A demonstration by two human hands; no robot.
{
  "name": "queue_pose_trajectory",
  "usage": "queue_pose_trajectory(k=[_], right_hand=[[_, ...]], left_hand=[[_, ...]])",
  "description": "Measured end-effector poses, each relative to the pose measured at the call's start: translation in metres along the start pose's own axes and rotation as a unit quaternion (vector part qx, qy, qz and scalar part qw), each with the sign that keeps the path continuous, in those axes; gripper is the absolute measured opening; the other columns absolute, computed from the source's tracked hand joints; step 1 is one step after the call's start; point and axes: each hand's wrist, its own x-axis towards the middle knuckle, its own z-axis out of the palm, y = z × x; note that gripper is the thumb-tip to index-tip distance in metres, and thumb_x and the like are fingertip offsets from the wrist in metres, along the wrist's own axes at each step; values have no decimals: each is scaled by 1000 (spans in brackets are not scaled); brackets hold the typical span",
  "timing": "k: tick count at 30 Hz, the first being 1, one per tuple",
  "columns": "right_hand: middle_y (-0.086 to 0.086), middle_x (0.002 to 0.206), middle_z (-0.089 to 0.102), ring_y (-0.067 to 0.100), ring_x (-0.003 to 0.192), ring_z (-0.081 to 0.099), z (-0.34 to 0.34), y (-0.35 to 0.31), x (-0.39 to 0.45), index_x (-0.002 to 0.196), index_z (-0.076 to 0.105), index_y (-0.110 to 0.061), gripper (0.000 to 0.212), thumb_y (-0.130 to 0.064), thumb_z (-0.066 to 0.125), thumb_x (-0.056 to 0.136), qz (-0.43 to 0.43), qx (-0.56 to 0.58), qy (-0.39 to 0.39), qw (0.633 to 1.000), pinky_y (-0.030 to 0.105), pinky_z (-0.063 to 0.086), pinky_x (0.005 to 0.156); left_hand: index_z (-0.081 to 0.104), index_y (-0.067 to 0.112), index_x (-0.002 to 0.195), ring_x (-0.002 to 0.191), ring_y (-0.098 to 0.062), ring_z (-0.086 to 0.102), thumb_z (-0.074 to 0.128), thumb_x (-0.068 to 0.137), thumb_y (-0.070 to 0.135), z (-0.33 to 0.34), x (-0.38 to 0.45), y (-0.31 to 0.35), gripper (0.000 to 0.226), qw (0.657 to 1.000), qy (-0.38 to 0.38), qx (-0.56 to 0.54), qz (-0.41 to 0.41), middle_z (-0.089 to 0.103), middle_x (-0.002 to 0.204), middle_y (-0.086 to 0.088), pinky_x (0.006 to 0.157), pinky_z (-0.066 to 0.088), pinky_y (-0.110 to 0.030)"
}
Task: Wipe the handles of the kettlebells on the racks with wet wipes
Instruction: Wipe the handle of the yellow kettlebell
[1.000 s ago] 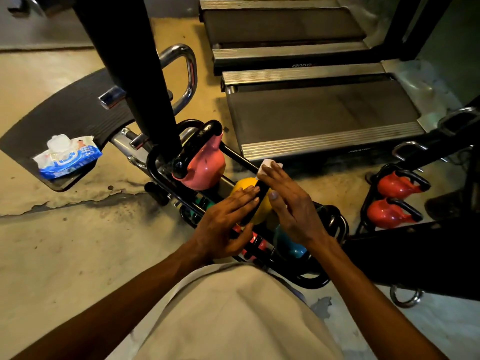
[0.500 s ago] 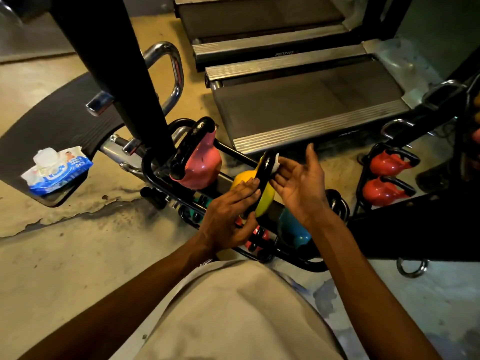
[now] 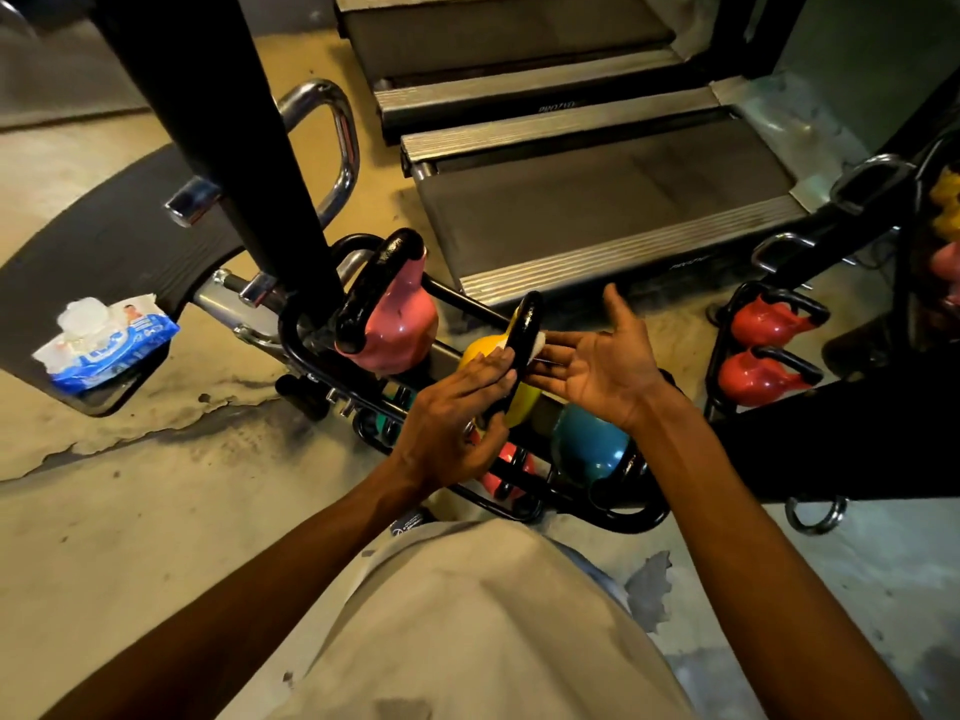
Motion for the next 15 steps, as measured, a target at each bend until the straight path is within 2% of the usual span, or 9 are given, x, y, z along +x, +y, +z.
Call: queue_pose_trajectory(k=[3, 5, 7, 9, 12, 15], right_hand=[[26, 126, 71, 39, 122, 65, 0, -2, 1, 142, 50, 9, 100, -78, 38, 94, -7, 52, 7, 999, 48, 51, 105], [25, 123, 72, 37, 117, 68, 0, 3, 4, 143, 51, 8, 101, -79, 37, 93, 10, 8, 2, 1000, 46, 55, 96], [26, 129, 69, 38, 116, 68, -5, 0, 0, 141, 54, 6, 104, -82, 34, 91, 37, -41, -13, 998, 47, 55, 93], [29, 133, 66, 41, 120, 66, -12, -7, -3, 140, 55, 7, 104, -82, 32, 92, 44, -41, -11, 998, 49, 54, 96], [29, 135, 64, 42, 125, 62, -11, -7, -2, 145, 50, 7, 100, -77, 34, 95, 10, 20, 4, 1000, 49, 50, 105], [27, 138, 64, 40, 127, 63, -6, 1, -6, 145, 51, 7, 99, -77, 34, 96, 37, -47, -15, 998, 48, 49, 110]], left_hand=[[71, -9, 124, 137, -29, 59, 74, 80, -8, 3, 0, 6, 44, 1000, 17, -1, -11, 62, 141, -23, 106, 55, -51], [71, -8, 123, 136, -29, 60, 74, 79, -8, 4, -1, 8, 44, 1000, 24, 3, -14, 62, 140, -23, 107, 55, -49], [71, -8, 123, 136, -29, 60, 74, 79, -9, 4, 0, 10, 44, 999, 28, 4, -20, 63, 141, -23, 108, 54, -48], [71, -8, 123, 136, -29, 60, 74, 79, -10, 4, 1, 13, 44, 999, 30, 9, -28, 62, 141, -22, 109, 54, -46], [71, -7, 124, 136, -26, 60, 75, 80, -11, 5, 0, 16, 45, 999, 30, 14, -37, 63, 142, -20, 105, 56, -42], [70, -6, 126, 138, -28, 58, 76, 81, -9, 4, 0, 16, 46, 999, 23, 25, -39, 62, 142, -20, 110, 52, -44]])
